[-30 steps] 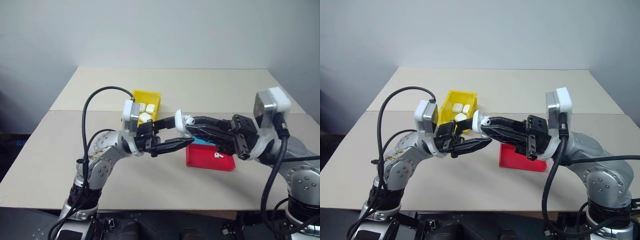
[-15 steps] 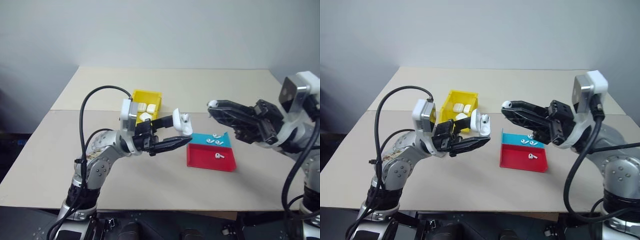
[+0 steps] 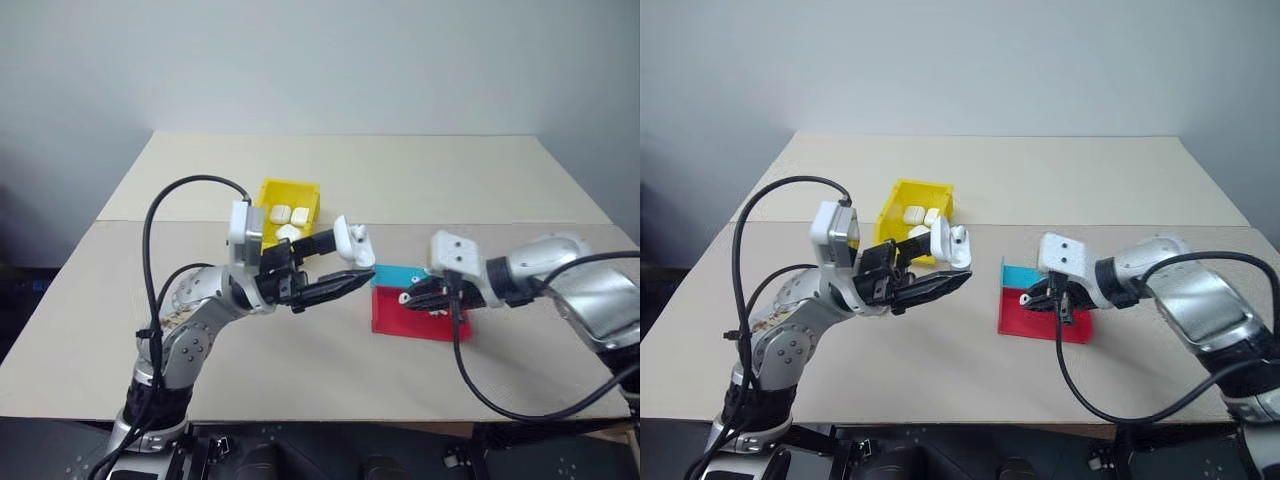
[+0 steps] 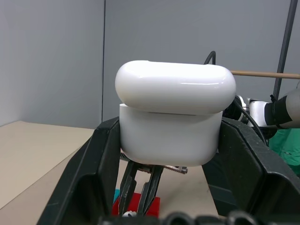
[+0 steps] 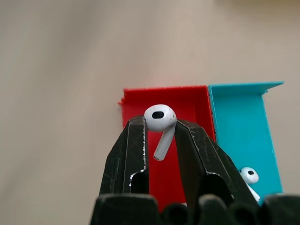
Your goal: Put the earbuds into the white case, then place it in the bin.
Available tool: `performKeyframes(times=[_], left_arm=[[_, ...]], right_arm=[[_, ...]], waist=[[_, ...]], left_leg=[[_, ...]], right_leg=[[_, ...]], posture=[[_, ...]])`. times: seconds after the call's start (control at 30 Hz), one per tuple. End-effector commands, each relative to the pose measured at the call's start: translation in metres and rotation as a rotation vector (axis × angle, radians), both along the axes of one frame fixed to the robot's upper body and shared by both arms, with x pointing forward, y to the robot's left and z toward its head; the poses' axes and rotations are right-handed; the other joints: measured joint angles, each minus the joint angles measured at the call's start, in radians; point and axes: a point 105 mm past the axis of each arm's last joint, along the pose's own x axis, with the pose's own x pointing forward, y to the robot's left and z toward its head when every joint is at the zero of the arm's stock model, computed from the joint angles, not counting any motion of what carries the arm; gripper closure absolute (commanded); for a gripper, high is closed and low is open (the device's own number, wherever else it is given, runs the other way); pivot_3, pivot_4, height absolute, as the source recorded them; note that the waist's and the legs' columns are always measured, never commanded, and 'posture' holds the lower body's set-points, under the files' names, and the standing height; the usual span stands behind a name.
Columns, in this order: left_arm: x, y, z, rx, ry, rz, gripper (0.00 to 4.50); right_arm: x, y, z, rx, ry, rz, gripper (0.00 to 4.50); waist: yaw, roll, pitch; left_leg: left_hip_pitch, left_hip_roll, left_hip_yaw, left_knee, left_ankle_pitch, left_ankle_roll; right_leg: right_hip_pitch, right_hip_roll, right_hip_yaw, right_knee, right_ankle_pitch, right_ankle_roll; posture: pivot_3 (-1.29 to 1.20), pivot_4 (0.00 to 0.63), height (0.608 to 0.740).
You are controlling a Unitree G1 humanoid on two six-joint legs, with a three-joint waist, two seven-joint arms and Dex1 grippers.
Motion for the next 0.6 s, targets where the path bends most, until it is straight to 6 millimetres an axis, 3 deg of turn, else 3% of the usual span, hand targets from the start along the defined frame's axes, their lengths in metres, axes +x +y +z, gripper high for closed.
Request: performKeyframes(times=[0.03, 0.27, 0.43, 0.6], left_arm=[[-0.008, 0.001, 0.009, -0.025, -0.052, 0.007, 1.69], [-0.01, 0.003, 0.008, -0.028, -0.047, 0.022, 1.69], [-0.011, 0.003, 0.008, -0.027, -0.046, 0.021, 1.69], [-0.013, 0.001, 0.009, -0.026, -0.047, 0.014, 1.69]], right_arm=[[0.007, -0.004, -0.012, -0.13, -0.031, 0.037, 3.84], [0.018, -0.011, -0.035, -0.196, -0.008, 0.001, 3.84], [0.02, -0.013, -0.039, -0.198, 0.006, -0.013, 3.84], [0.015, -0.015, -0.039, -0.198, 0.023, -0.001, 2.19]], waist=[[0.002, 0.0, 0.0], [0.005, 0.0, 0.0], [0.004, 0.0, 0.0], [0.006, 0.0, 0.0]], left_leg=[[0.0, 0.0, 0.0, 0.0, 0.0, 0.0], [0.0, 0.0, 0.0, 0.0, 0.0, 0.0], [0.0, 0.0, 0.0, 0.0, 0.0, -0.001], [0.0, 0.0, 0.0, 0.001, 0.001, -0.001]], right_leg=[[0.0, 0.0, 0.0, 0.0, 0.0, 0.0], [0.0, 0.0, 0.0, 0.0, 0.0, 0.0], [0.0, 0.0, 0.0, 0.001, 0.0, 0.0], [0.001, 0.0, -0.001, 0.001, 0.0, 0.0]], posture=[[0.0, 0.15, 0.74], [0.0, 0.15, 0.74], [0.0, 0.15, 0.74], [0.0, 0.15, 0.74]])
